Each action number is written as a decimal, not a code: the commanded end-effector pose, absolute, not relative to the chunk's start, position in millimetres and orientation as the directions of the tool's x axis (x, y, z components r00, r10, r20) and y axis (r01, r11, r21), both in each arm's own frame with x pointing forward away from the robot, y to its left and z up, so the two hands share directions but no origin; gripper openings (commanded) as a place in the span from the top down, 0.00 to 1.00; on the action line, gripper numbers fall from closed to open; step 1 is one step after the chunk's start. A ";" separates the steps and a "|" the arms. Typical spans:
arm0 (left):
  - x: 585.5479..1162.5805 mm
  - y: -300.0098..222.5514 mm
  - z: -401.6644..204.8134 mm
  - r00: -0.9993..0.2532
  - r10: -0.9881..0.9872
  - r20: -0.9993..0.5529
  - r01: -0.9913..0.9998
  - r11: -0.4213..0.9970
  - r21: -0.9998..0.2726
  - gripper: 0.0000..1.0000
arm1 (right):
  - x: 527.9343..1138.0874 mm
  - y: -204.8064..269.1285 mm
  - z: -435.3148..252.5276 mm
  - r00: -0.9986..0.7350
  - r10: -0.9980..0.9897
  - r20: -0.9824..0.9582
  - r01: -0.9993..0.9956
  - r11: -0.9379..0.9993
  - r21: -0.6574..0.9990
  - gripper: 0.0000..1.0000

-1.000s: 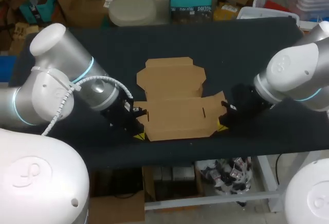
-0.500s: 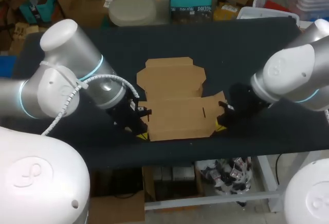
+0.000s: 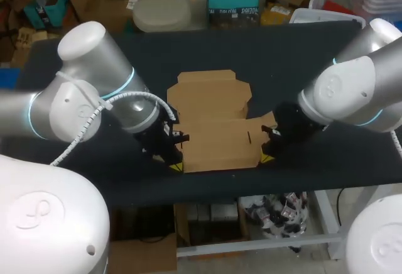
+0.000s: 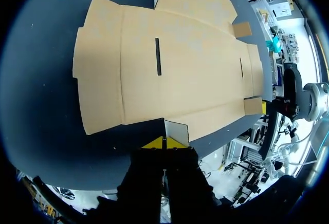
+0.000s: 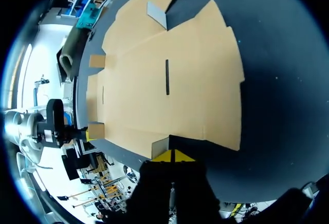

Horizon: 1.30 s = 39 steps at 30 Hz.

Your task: Assemble the packaging by folding the flat box into shape, placing the metal phone stand inside, and closing the box properly

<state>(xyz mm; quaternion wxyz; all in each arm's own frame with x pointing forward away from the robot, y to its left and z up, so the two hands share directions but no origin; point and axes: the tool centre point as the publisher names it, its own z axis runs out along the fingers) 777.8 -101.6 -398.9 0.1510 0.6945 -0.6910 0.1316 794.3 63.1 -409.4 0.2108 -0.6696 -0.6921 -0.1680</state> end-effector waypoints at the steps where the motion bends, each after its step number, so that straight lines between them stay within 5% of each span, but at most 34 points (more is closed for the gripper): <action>1: 777.9 -107.2 -396.7 0.010 -0.943 0.333 -1.000 -0.002 0.025 1.00 | 793.6 68.7 -407.4 -0.016 0.874 0.485 0.998 0.045 -0.049 1.00; 39: 779.8 -119.6 -392.4 0.008 -0.964 0.267 -1.000 -0.015 -0.024 1.00 | 794.4 75.7 -407.6 -0.014 0.921 0.390 0.999 0.028 -0.031 1.00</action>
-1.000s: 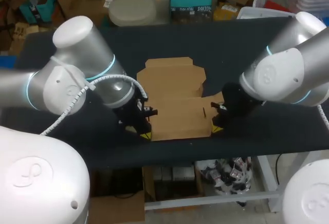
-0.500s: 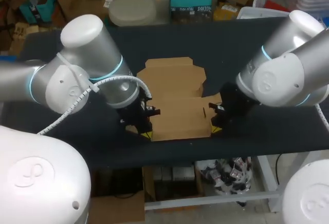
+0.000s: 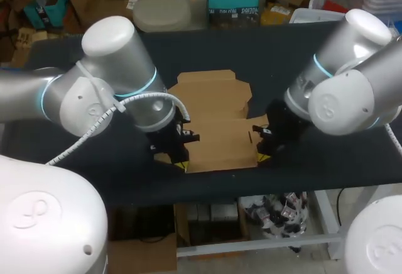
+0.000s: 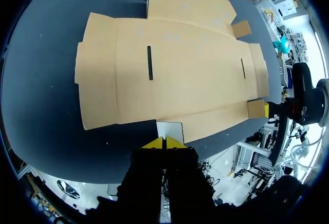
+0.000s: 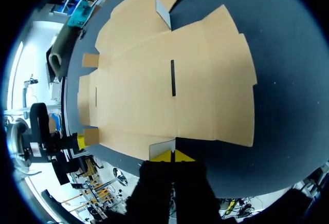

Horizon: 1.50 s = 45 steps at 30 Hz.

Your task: Assemble the packaging by folding the flat box into shape, placing the metal phone stand inside, and closing the box properly

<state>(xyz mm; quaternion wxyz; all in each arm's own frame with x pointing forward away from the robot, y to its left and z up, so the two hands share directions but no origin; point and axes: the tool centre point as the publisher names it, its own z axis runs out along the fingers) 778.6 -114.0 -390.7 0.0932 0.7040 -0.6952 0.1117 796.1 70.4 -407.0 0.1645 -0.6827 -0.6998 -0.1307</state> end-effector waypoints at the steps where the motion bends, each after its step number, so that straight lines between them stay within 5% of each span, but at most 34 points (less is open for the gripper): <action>1: 779.7 -120.0 -392.8 0.007 -0.963 0.269 -1.000 -0.014 -0.023 1.00 | 794.3 75.7 -407.5 -0.013 0.922 0.387 0.999 0.027 -0.030 1.00; 45: 781.7 -141.2 -411.4 -0.043 -0.941 0.335 -0.999 0.039 -0.018 1.00 | 785.4 91.7 -419.8 -0.044 0.943 0.330 0.999 0.040 0.018 1.00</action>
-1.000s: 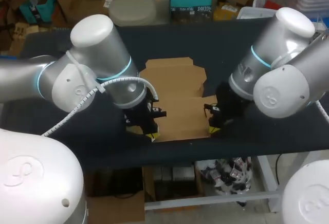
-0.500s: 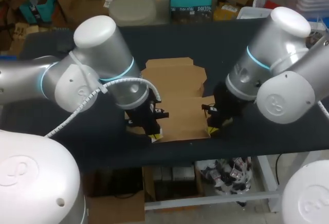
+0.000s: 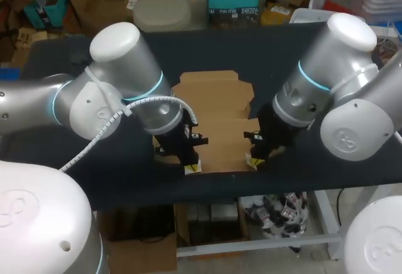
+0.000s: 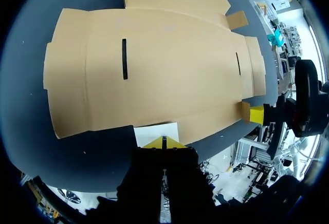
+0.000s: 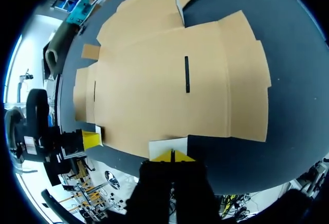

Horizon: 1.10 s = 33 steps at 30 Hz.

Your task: Assemble the packaging by folding the flat box into shape, placing the metal phone stand inside, and closing the box properly

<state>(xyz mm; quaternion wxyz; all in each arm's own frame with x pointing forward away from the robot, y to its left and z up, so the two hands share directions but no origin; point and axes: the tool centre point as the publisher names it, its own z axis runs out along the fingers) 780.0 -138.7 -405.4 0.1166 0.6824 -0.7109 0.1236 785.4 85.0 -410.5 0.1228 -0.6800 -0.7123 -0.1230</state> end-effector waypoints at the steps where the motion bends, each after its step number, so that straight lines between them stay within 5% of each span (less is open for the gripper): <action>1: 781.8 -141.4 -411.9 -0.043 -0.941 0.336 -0.999 0.039 -0.018 1.00 | 785.4 92.0 -421.0 -0.046 0.943 0.330 0.999 0.042 0.017 1.00; 33: 774.8 -131.1 -394.7 -0.039 -0.941 0.337 -0.996 0.010 -0.087 1.00 | 793.1 71.2 -404.3 -0.024 0.932 0.362 0.999 0.008 0.048 1.00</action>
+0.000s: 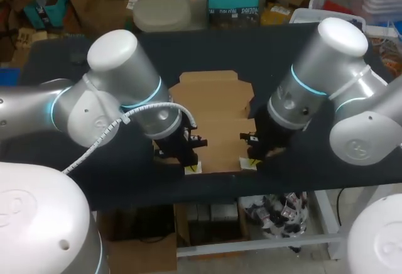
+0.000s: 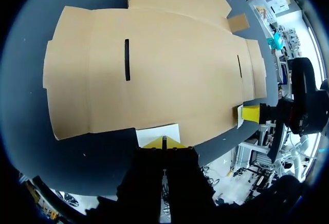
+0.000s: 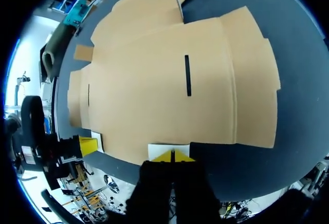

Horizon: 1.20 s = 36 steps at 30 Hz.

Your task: Assemble the packaging by folding the flat box into shape, placing the metal phone stand inside, and closing the box properly

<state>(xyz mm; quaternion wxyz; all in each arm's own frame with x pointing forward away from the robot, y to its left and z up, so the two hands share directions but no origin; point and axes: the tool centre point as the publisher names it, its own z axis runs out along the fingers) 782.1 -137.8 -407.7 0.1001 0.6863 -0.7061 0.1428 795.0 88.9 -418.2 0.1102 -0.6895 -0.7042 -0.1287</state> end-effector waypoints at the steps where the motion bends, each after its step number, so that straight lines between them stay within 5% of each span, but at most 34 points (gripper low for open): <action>1: 775.4 -130.0 -391.4 -0.041 -0.940 0.340 -0.996 0.010 -0.091 1.00 | 794.9 67.4 -400.0 -0.030 0.923 0.382 0.999 0.012 0.050 1.00; 21: 792.8 -106.0 -342.8 -0.069 -0.906 0.418 -0.991 0.015 -0.132 1.00 | 827.2 18.7 -347.8 -0.037 0.855 0.517 0.997 -0.007 0.083 1.00; 25: 797.3 -103.4 -336.5 -0.075 -0.904 0.421 -0.992 0.023 -0.127 1.00 | 834.1 11.0 -340.7 -0.034 0.847 0.530 0.997 -0.011 0.082 0.78; 31: 803.4 -99.6 -327.0 -0.077 -0.898 0.433 -0.991 0.023 -0.129 0.56 | 845.3 0.0 -327.9 -0.033 0.837 0.547 0.997 -0.014 0.082 0.63; 35: 808.9 -94.5 -320.5 -0.077 -0.893 0.443 -0.991 0.019 -0.135 0.38 | 854.8 -6.3 -321.2 -0.025 0.833 0.553 0.996 -0.024 0.081 0.53; 36: 809.9 -93.0 -318.5 -0.079 -0.891 0.446 -0.990 0.018 -0.139 0.22 | 857.5 -7.9 -319.5 -0.023 0.830 0.557 0.996 -0.026 0.080 0.52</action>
